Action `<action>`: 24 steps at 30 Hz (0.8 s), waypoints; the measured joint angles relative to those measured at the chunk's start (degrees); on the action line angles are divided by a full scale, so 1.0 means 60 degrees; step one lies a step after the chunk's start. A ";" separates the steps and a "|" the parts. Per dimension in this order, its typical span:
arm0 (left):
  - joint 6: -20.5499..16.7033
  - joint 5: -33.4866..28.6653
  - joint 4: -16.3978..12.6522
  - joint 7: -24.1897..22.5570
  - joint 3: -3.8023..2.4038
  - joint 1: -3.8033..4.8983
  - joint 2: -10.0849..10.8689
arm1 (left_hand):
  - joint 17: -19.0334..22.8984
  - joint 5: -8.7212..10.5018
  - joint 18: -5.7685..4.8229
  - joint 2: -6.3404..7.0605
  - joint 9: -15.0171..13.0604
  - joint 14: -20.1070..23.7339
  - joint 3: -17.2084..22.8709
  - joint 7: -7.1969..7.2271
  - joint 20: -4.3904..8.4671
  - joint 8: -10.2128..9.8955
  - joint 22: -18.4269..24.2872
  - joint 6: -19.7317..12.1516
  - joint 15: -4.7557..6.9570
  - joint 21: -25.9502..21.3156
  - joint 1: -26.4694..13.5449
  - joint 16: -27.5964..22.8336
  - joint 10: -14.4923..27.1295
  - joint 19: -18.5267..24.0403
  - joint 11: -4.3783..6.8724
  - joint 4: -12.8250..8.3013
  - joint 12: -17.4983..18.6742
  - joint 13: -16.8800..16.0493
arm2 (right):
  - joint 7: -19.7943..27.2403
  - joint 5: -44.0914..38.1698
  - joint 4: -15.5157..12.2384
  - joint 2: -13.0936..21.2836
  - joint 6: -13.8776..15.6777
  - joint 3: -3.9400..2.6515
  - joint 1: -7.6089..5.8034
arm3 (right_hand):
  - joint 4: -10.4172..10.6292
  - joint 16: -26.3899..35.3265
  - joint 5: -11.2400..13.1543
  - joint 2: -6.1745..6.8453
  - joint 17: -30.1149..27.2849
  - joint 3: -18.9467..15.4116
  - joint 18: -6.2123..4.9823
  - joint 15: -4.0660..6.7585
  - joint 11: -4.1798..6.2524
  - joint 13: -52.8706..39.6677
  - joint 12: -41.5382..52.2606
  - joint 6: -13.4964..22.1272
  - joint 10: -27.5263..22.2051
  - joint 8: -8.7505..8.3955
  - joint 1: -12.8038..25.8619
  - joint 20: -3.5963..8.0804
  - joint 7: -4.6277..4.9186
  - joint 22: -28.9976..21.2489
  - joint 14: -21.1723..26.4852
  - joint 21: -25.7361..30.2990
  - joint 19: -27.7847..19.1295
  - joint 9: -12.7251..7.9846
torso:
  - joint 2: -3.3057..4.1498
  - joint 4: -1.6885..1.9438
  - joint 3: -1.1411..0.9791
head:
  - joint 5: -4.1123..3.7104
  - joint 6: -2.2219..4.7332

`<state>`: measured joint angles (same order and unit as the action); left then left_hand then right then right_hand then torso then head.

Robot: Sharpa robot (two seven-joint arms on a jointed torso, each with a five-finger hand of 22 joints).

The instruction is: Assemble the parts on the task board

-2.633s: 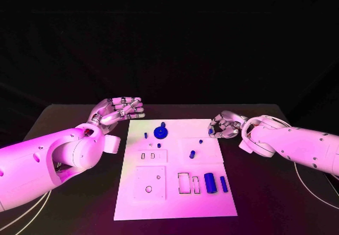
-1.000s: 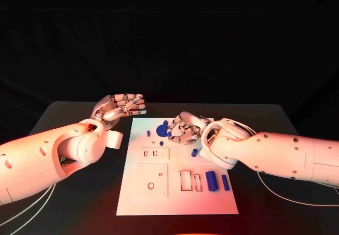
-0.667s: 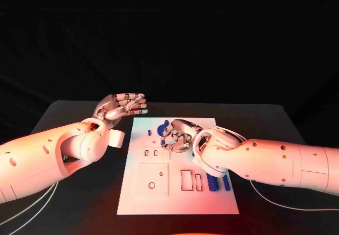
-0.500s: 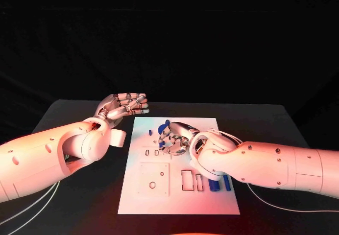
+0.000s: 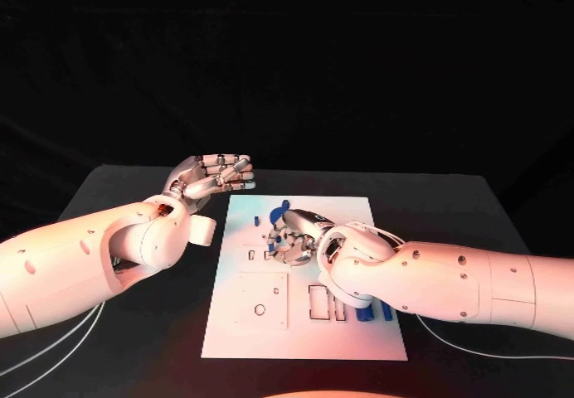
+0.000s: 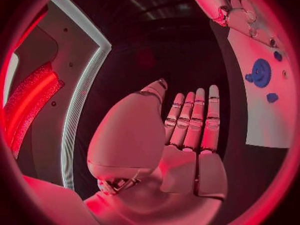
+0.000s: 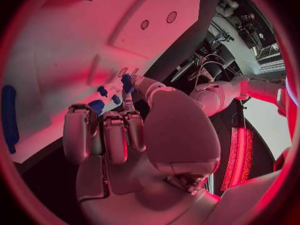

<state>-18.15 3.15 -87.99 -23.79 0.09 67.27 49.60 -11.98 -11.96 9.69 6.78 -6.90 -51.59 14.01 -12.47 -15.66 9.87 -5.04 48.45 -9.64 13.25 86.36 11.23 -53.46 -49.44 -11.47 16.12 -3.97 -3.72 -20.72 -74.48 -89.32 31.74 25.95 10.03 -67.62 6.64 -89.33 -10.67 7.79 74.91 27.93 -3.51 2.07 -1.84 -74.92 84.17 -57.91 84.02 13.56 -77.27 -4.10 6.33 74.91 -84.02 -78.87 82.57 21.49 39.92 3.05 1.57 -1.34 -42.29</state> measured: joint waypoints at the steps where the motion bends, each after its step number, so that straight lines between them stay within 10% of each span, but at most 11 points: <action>1: 0.0000 0.0000 -0.0002 0.0001 0.0000 0.0000 0.0000 | 0.0000 0.0000 0.0000 0.0000 0.0000 0.0000 0.0000 0.0000 0.0000 0.0000 0.0000 0.0000 0.0000 0.0000 0.0000 0.0000 0.0000 0.0000 0.0000 0.0000 0.0000 0.0000 | -0.0019 -0.0027 0.0008 -0.0001 -0.0010 0.0002 0.0005 | 0.0000 0.0000 0.0000 0.0000 0.0000 0.0000 0.0000 0.0000 0.0000 0.0000 0.0000 0.0000 0.0000 0.0000 0.0000 0.0000 0.0000 0.0000 0.0000 0.0000 0.0000 0.0000 | -0.0001 -0.0002 -0.0001 | 0.0001 -0.0008; 24: 0.0012 -0.0001 -0.0006 0.0018 0.0002 0.0000 0.0003 | 0.0001 0.0000 0.0001 0.0000 0.0000 0.0000 0.0000 0.0000 0.0000 0.0000 -0.0002 0.0000 0.0000 0.0000 0.0000 0.0000 0.0000 0.0000 0.0000 0.0000 0.0000 0.0000 | -0.0271 -0.0418 0.0145 -0.0043 -0.0246 0.0027 0.0138 | -0.0002 0.0000 0.0006 0.0189 -0.0001 -0.0002 -0.0001 -0.0001 0.0000 0.0002 -0.0036 0.0016 0.0000 0.0170 0.0188 0.0000 -0.0016 0.0006 0.0000 0.0037 0.0000 0.0010 | -0.0027 0.0000 0.0005 | 0.0023 -0.0055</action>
<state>-18.08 3.14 -88.03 -23.68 0.10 67.27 49.62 -11.97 -11.96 9.70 6.78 -6.90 -51.59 14.01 -12.47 -15.66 9.87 -5.05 48.45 -9.64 13.25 86.36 11.23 -53.46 -49.44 -11.47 16.12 -3.97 -3.72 -22.35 -76.99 -88.46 31.49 24.47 10.20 -66.79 6.63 -89.33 -10.63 8.92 74.91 27.92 -3.51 2.06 -1.84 -74.91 83.95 -57.82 84.02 14.58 -76.15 -4.10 6.24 74.95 -84.02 -78.65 82.57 21.55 39.76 3.05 1.60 -1.20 -42.62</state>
